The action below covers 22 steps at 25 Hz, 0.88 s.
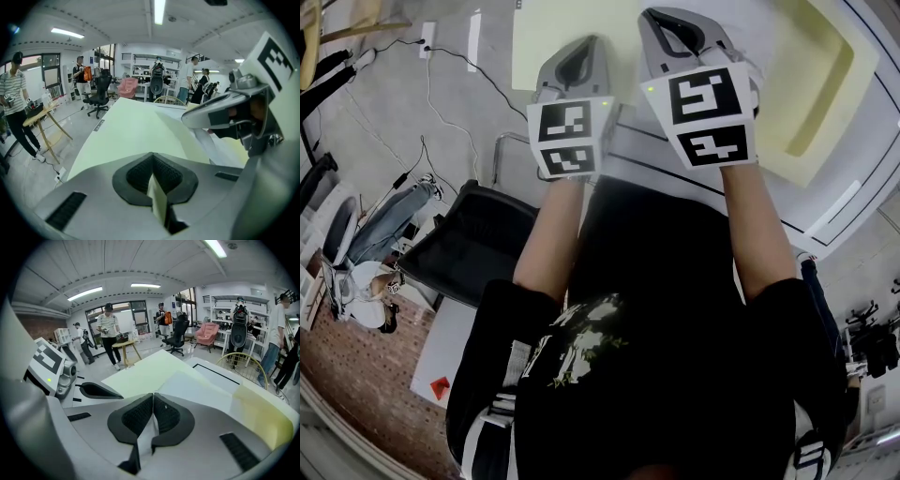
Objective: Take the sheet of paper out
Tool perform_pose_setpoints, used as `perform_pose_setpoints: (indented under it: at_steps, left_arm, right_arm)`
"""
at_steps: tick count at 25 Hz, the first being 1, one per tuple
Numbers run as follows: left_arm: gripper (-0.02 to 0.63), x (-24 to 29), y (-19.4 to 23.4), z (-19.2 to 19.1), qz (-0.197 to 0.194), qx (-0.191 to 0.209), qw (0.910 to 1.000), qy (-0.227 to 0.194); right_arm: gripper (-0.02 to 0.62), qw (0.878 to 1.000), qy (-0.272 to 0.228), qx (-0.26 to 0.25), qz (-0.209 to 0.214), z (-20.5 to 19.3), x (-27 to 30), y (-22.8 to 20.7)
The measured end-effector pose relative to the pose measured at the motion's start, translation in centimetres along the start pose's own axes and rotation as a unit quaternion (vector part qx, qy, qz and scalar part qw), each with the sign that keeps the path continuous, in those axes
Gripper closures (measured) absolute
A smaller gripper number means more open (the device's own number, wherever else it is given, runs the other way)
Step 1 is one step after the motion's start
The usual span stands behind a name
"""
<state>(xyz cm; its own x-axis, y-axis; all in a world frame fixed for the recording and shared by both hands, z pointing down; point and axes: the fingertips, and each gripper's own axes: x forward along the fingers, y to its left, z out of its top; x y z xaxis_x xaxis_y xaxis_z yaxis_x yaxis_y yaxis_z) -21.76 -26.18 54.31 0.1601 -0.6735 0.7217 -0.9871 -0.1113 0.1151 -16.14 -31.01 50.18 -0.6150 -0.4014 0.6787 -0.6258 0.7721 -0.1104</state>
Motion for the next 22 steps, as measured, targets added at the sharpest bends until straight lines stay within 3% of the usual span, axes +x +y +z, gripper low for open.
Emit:
perform_pose_setpoints:
  at_steps: [12,22]
  left_arm:
    - [0.617,-1.4,1.4,-1.1,0.016,-0.009,0.9998,-0.002]
    - [0.617,-2.0,0.4,-0.4,0.007,0.006,0.9999,-0.012]
  right_arm:
    - [0.588,0.999,-0.037,-0.008,0.009,2.8,-0.1,2.1]
    - [0.588,0.998,-0.055,-0.023,-0.018,4.6,-2.4,1.9]
